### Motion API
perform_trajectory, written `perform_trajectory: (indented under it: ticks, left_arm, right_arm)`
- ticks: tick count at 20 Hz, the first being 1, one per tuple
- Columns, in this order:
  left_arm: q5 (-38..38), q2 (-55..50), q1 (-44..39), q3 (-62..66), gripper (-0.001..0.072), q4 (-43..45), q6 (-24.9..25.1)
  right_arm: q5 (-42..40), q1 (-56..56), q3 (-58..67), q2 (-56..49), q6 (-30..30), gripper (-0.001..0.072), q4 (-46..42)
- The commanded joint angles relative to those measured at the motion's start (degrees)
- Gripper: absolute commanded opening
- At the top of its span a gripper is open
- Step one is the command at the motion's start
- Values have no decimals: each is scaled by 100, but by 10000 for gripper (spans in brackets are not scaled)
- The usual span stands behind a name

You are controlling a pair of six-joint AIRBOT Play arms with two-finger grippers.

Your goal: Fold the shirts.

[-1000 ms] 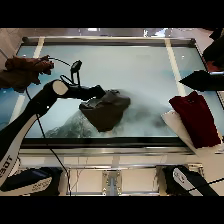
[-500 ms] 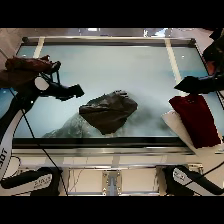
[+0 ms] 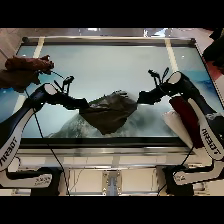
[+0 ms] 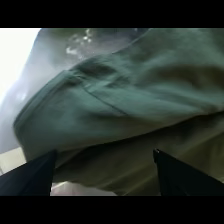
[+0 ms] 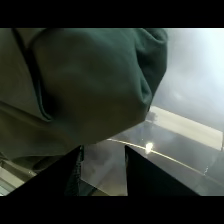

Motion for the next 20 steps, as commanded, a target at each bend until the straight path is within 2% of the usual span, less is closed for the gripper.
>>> perform_trajectory:
  ticks: [1,4,12,17,20]
  left_arm:
    - [424,-116,-411,63,705,-693,1604]
    - [748,-131,-914,332,704,-699,1888]
    - [911,-942,-2260,1014,704,-671,1891]
    - [1360,-1357,-2441,1373,693,-671,1690]
    - [1272,-1419,-2393,1373,678,-664,1692]
  right_arm:
    - [-227,317,20,-240,7,317,-269]
    - [-157,289,63,-234,7,317,-286]
    - [15,289,63,-234,68,317,-304]
    - [162,289,63,-234,63,317,-323]
    - [308,289,63,-234,42,317,-328]
